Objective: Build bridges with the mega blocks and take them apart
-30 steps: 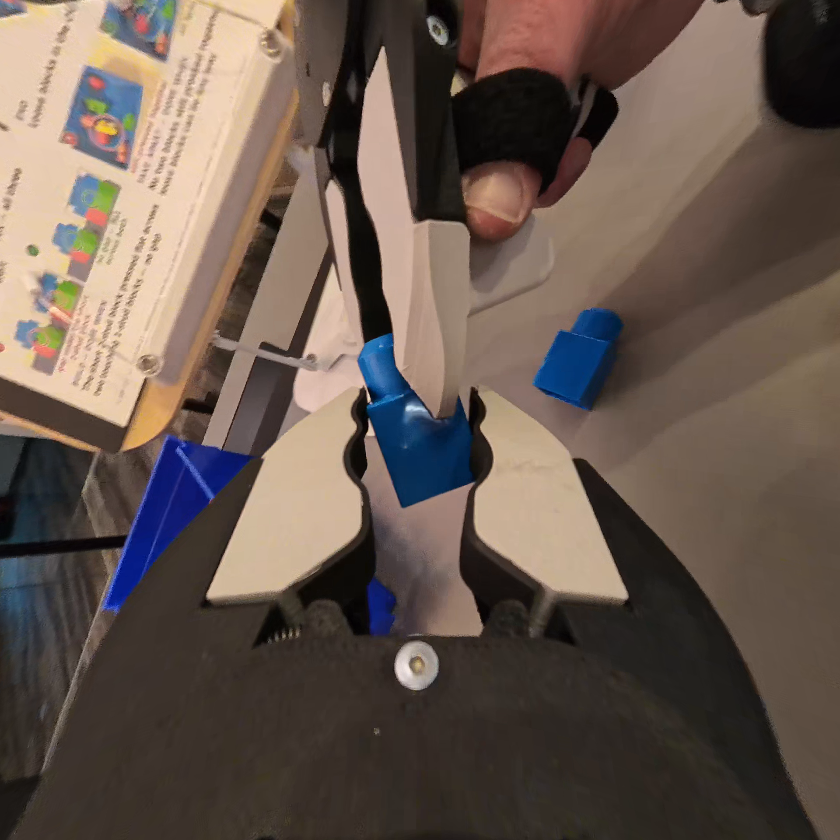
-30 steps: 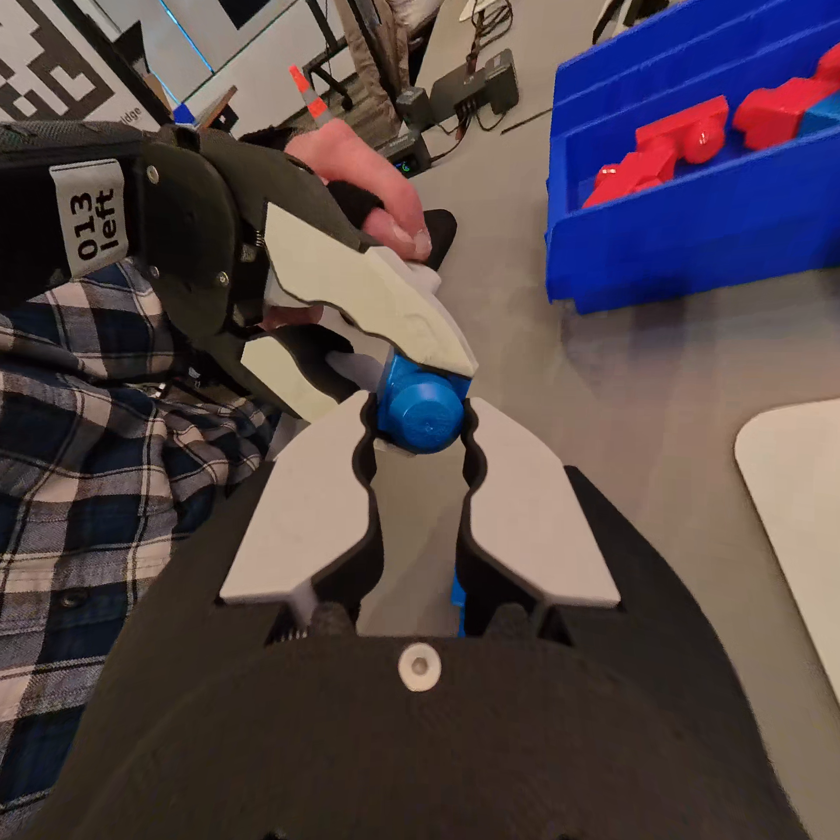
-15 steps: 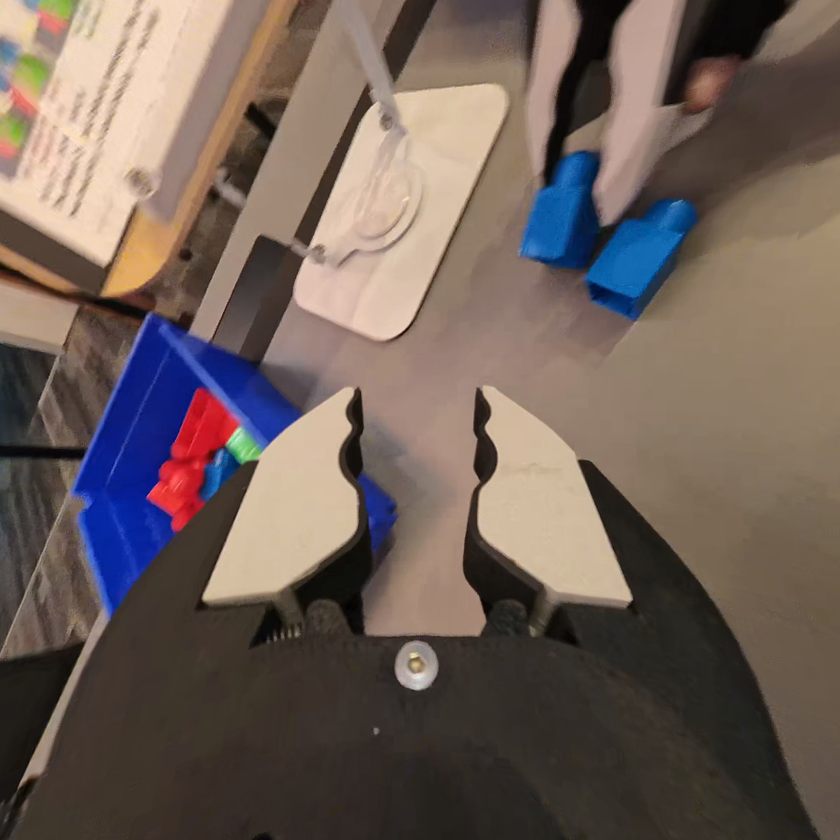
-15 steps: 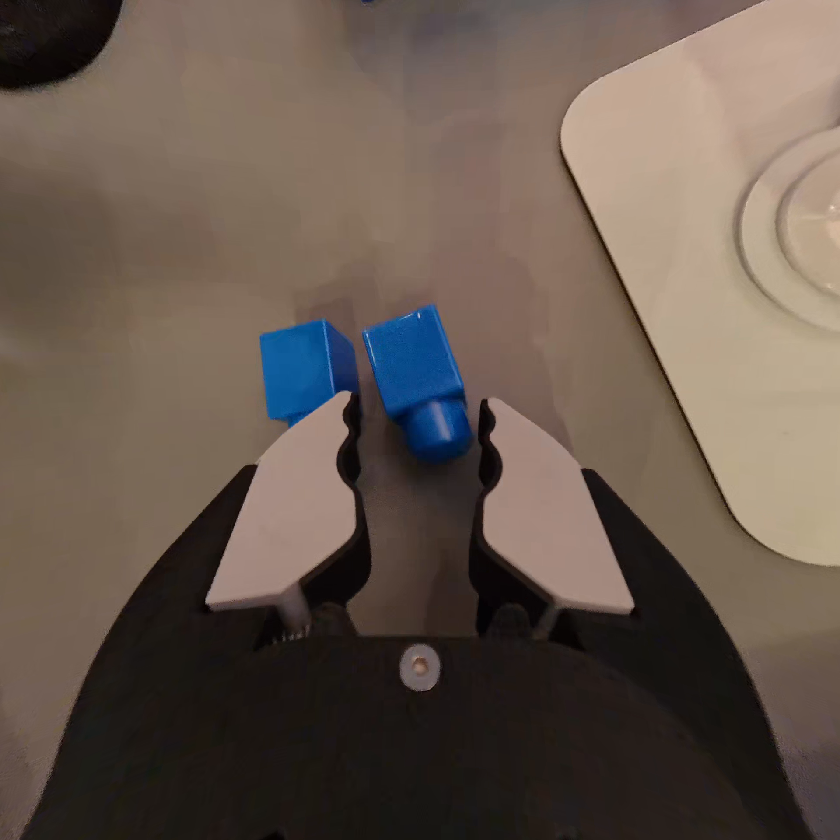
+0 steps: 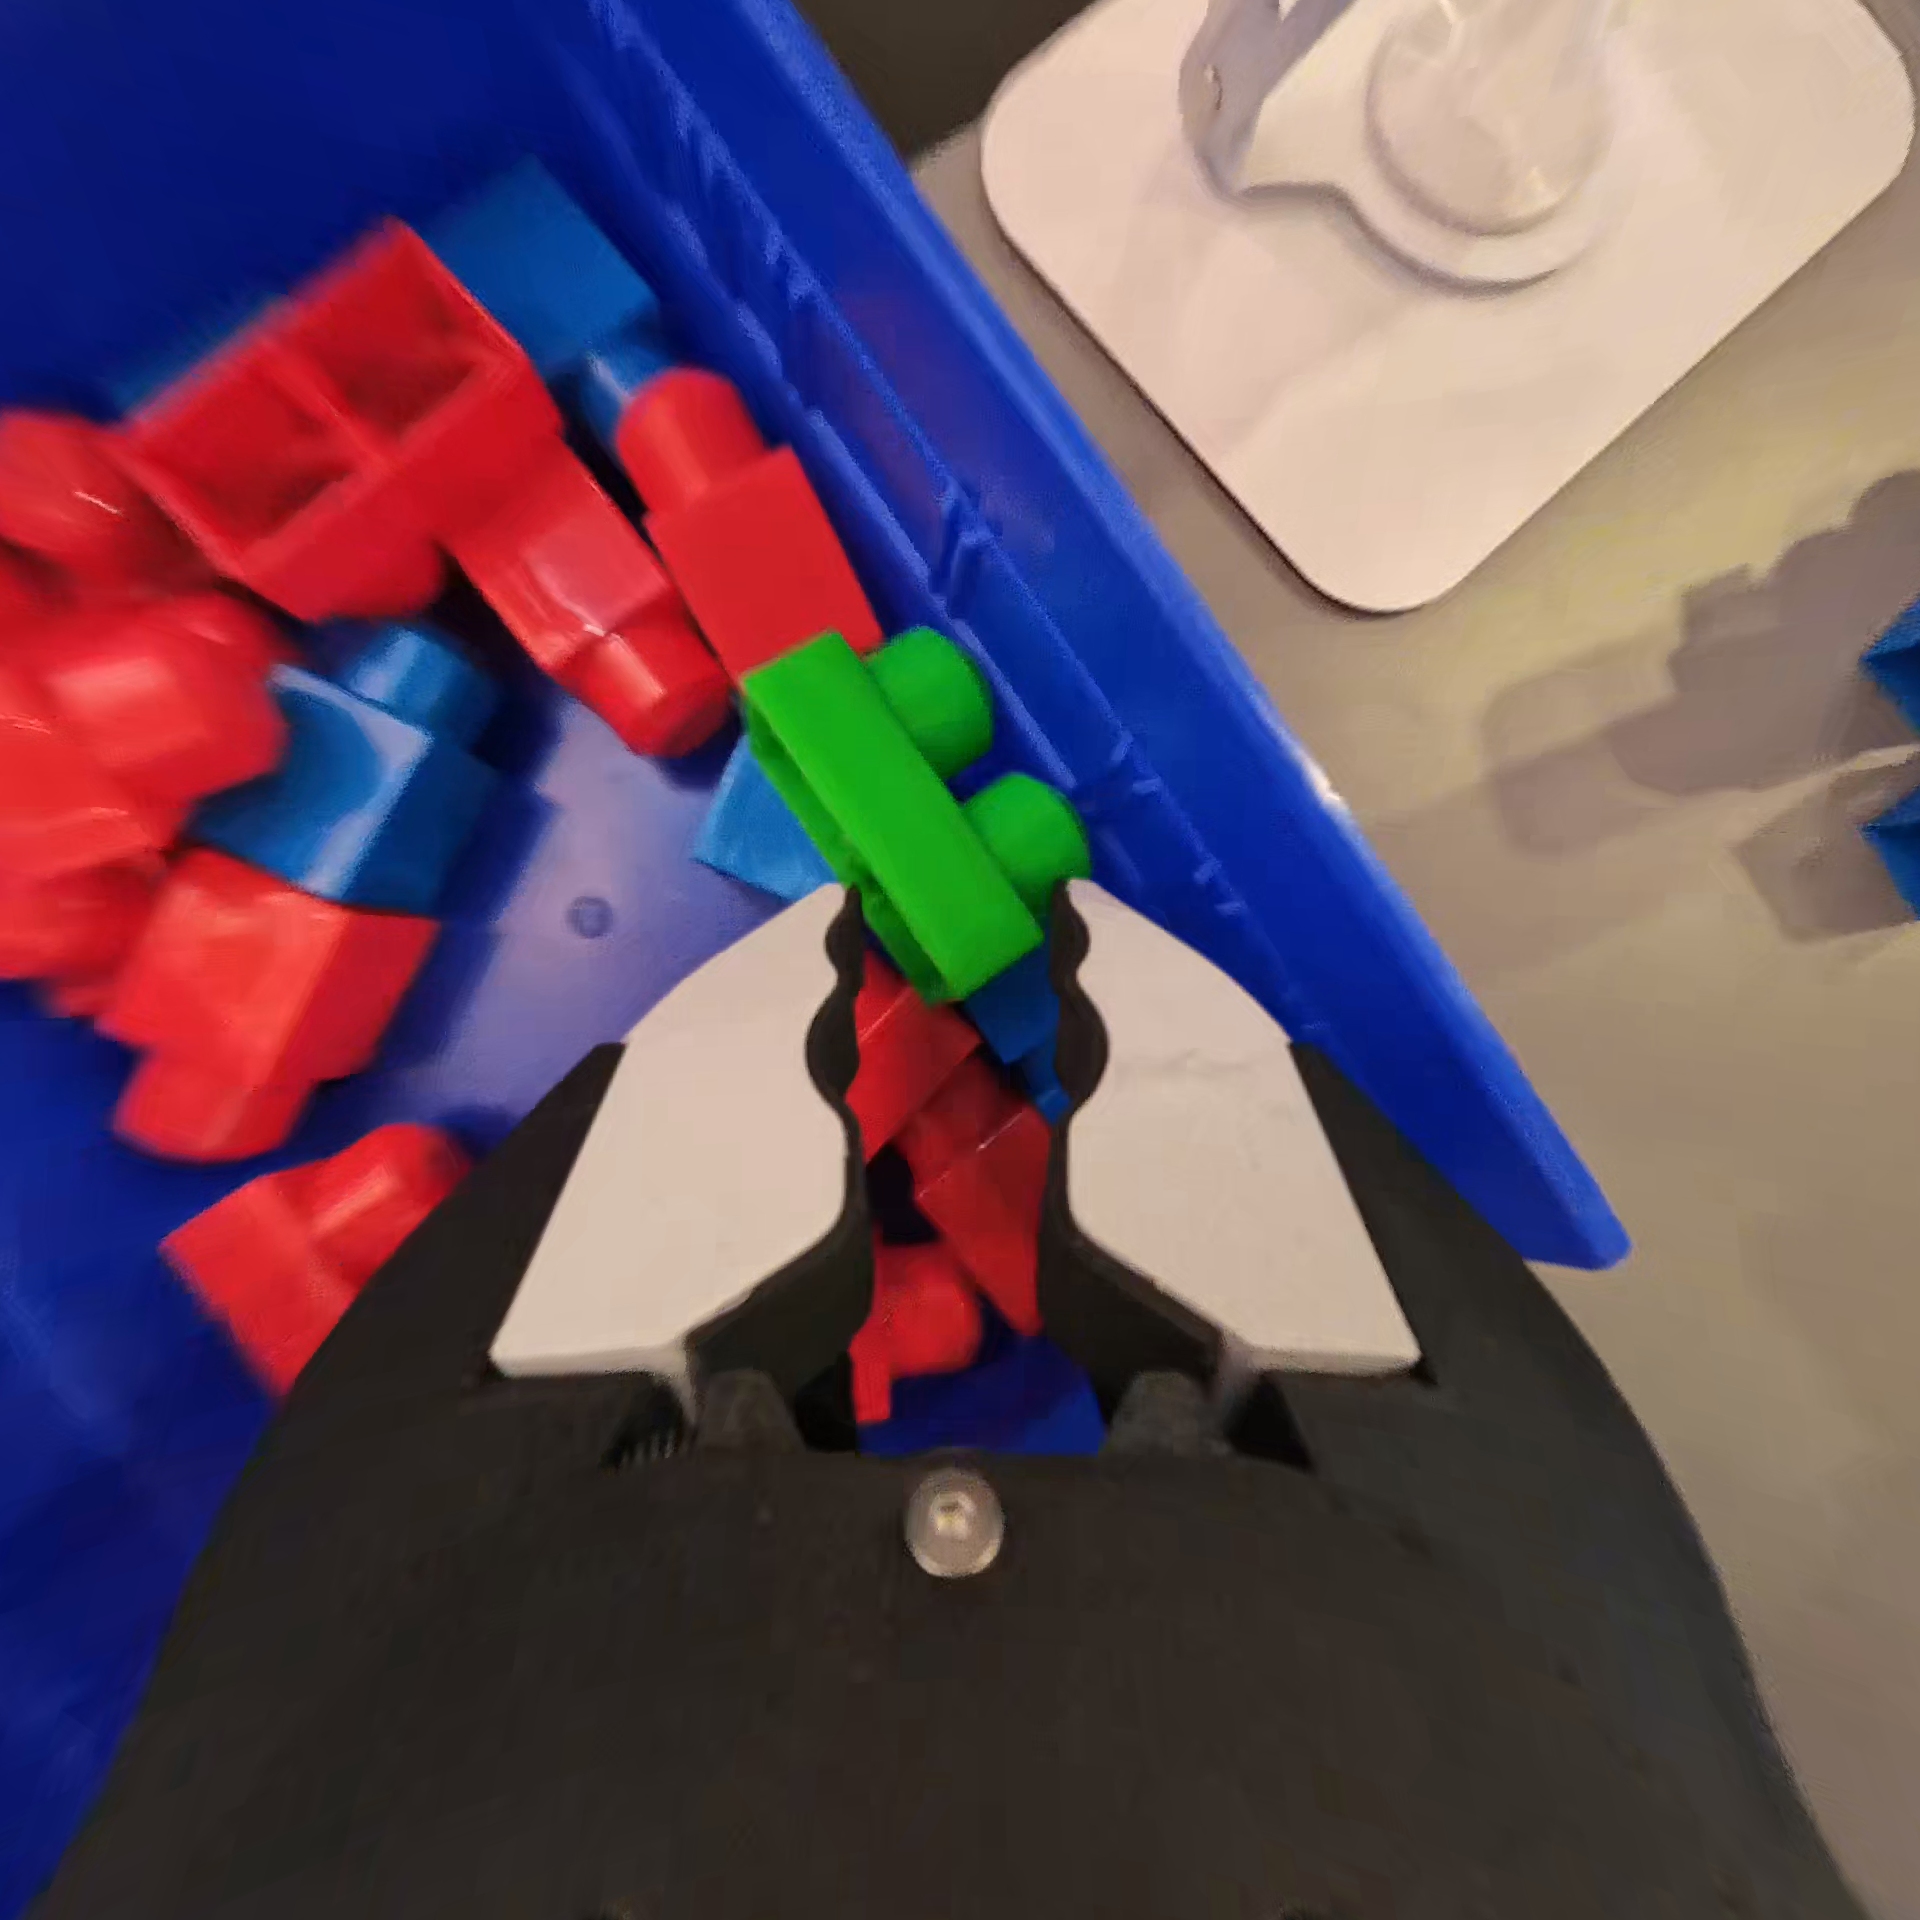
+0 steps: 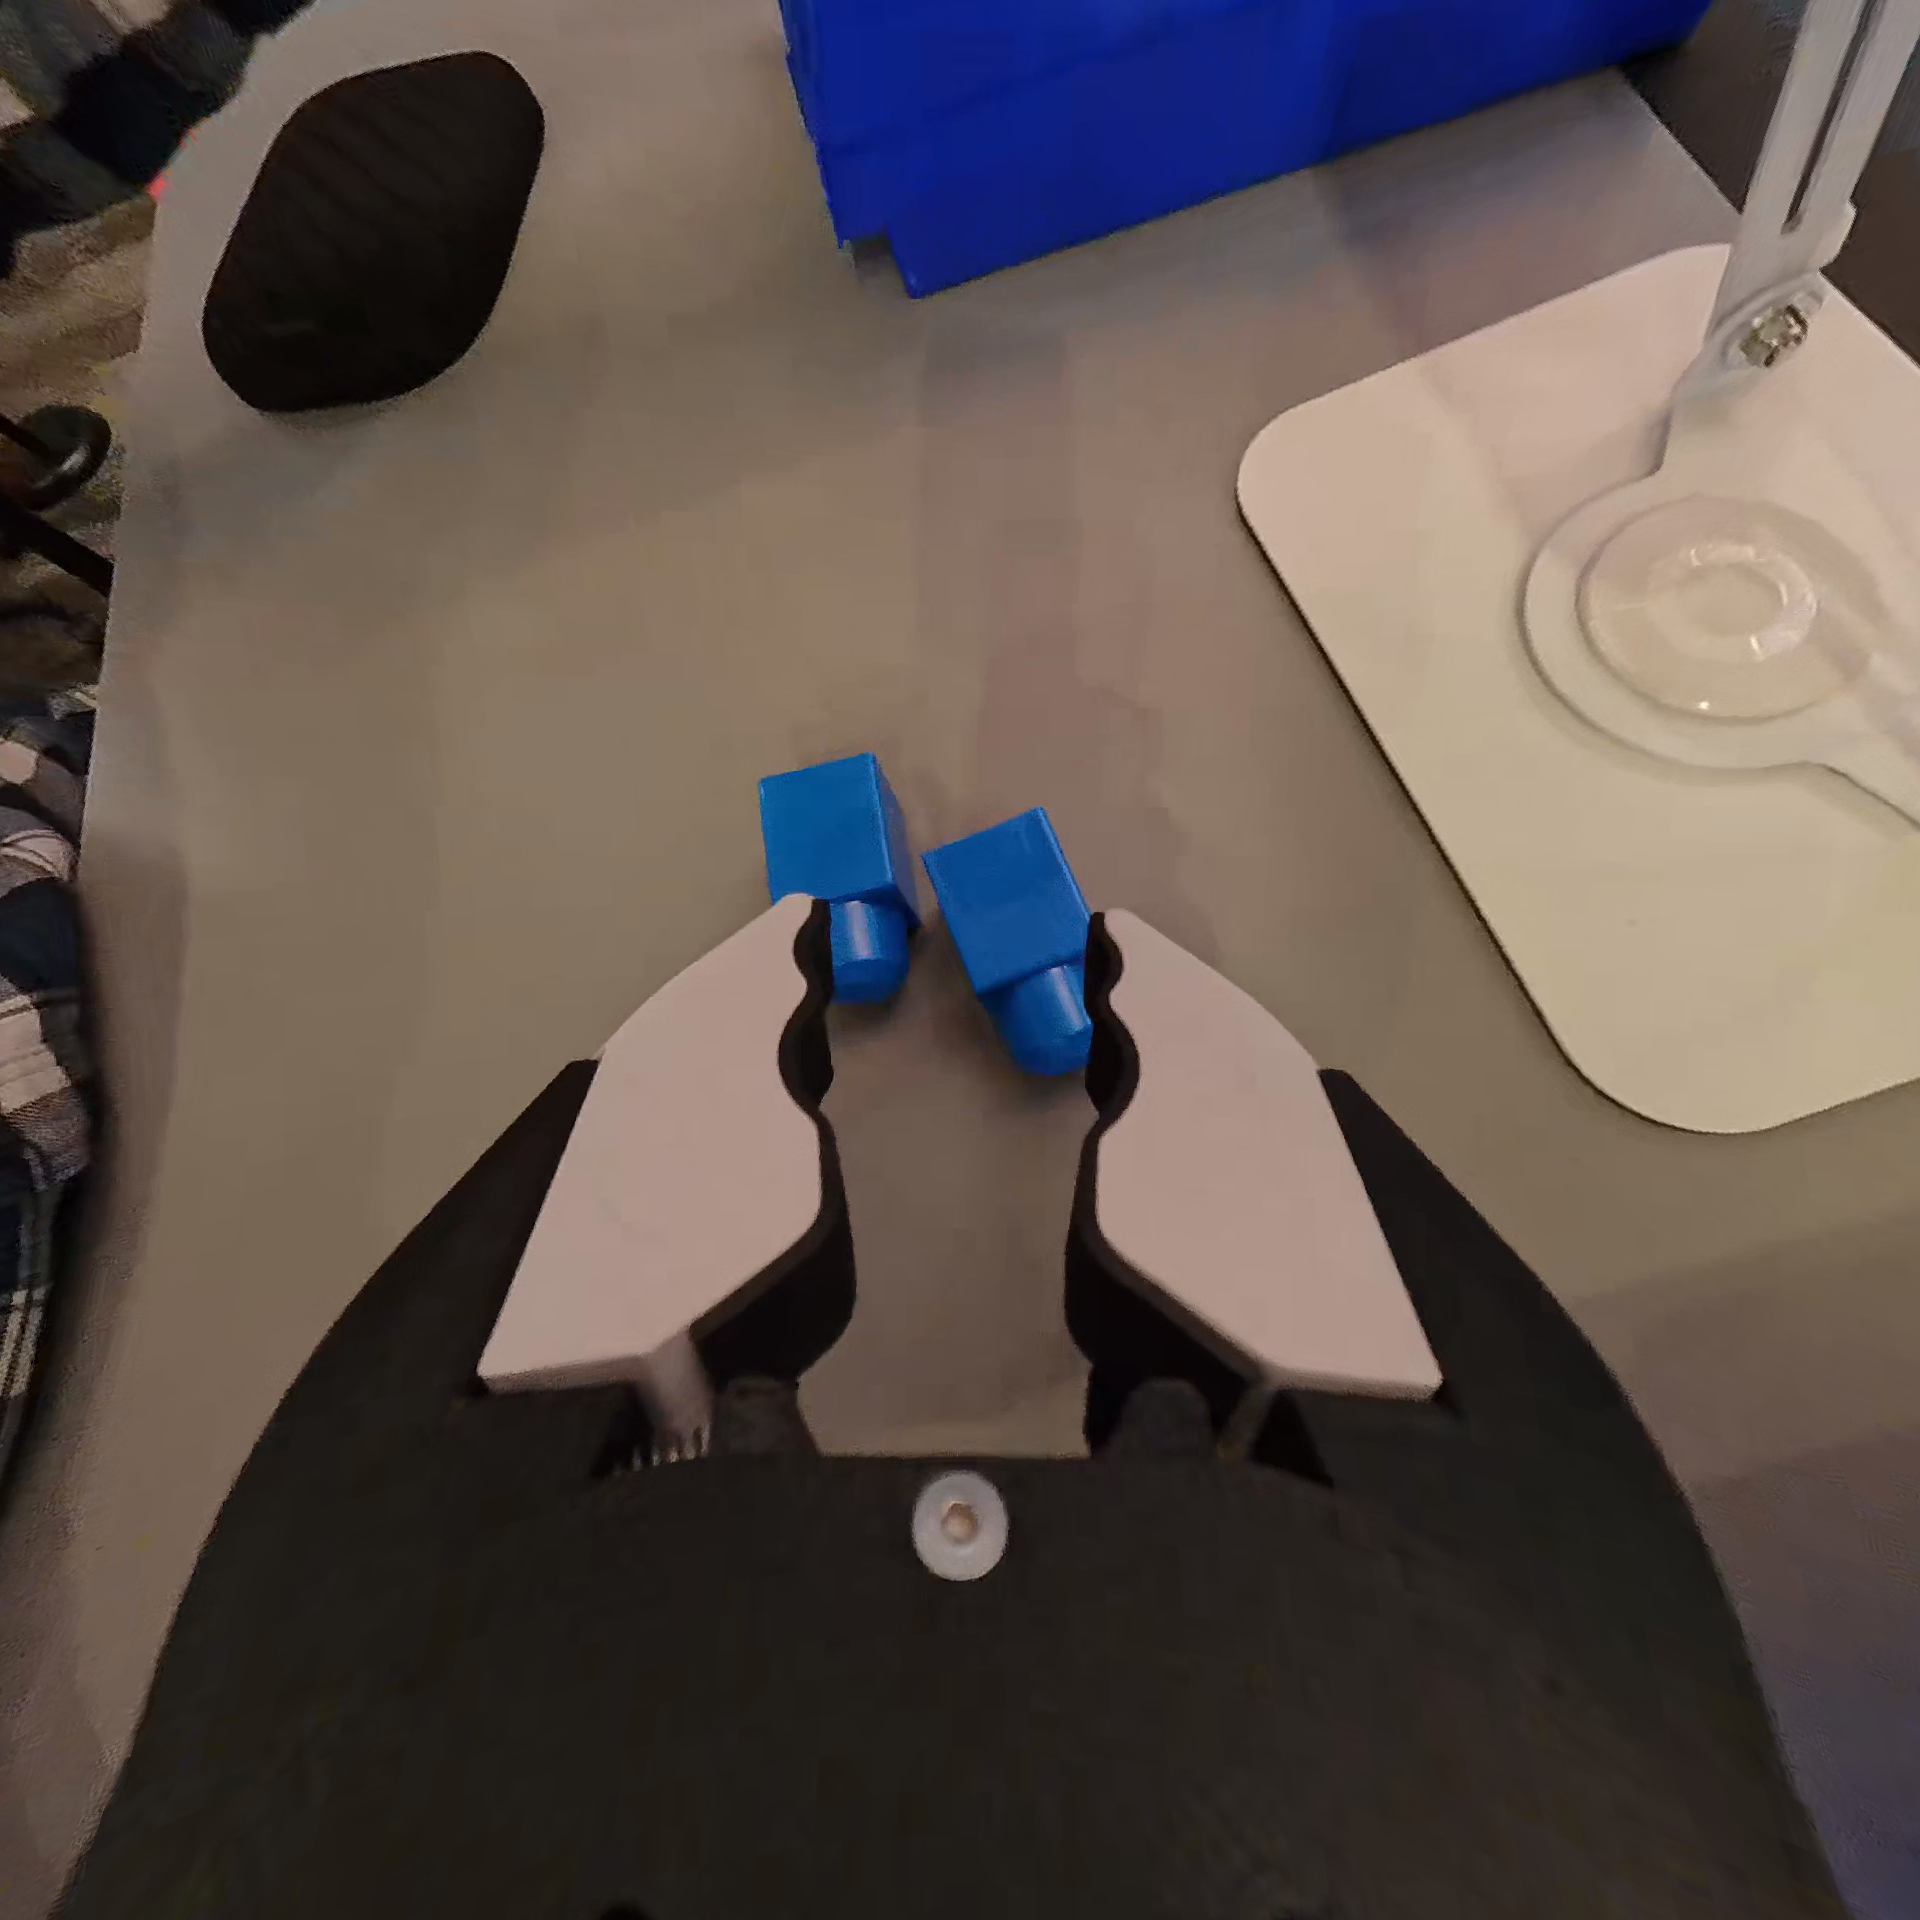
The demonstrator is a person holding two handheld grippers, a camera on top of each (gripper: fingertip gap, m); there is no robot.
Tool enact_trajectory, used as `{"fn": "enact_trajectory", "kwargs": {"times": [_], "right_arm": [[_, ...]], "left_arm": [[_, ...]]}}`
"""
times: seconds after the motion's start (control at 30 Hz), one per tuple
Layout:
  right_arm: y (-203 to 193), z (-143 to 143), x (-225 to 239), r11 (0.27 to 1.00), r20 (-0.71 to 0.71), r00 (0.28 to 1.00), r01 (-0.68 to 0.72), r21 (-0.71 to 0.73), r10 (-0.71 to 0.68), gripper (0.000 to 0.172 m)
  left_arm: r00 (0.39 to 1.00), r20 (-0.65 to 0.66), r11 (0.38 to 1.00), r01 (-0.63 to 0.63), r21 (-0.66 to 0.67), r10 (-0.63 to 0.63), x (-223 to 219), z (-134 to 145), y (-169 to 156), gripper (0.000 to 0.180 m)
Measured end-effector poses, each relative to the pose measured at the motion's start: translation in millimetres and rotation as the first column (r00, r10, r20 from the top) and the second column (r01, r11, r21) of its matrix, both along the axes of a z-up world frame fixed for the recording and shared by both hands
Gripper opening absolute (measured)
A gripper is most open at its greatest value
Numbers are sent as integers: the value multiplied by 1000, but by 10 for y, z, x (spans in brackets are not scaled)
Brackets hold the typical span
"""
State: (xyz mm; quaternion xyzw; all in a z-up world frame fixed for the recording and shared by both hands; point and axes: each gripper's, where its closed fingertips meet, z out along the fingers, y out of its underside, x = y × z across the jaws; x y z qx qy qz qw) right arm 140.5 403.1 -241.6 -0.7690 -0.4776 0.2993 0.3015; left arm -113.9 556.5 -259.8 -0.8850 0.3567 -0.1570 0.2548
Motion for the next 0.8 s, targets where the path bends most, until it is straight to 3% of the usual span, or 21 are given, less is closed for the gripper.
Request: {"fn": "enact_trajectory", "kwargs": {"times": [0.07, 0.23, 0.33, 0.43, 0.5, 0.6, 0.7, 0.8], "right_arm": [[-27, 33, -14, 1000, -6, 1000, -8, 15, 8, 46], [-11, 149, -83, 999, -47, 999, -21, 38, 23, 41], [0, 268, -168, 998, -82, 996, -28, 61, 33, 41], [9, 480, -335, 997, -167, 985, -33, 71, 45, 47], [15, 689, -494, 997, -270, 961, -37, 62, 52, 52], [11, 1007, -748, 999, -444, 895, -51, 13, 52, 63], [-12, 1223, -944, 994, -574, 818, -89, -58, 39, 71], [-71, 1315, -1026, 985, -642, 766, -137, -109, 35, 70]], "left_arm": [[994, 109, 997, 5, -78, 4, 98, -44, -8, 19], [988, 154, 999, 34, -43, -27, 186, -80, -4, 11], [989, 145, 997, 1, 72, -11, 90, 96, 25, 10], [986, 166, 969, -16, 248, -26, 32, 499, -65, 10], [979, 183, 923, 9, 384, -85, 129, 850, -271, 10], [933, 224, 838, 126, 531, -282, 578, 1307, -838, 10], [876, 222, 782, 236, 577, -428, 1091, 1438, -1384, 10], [817, 197, 735, 345, 584, -541, 1582, 1333, -1827, 10]]}}
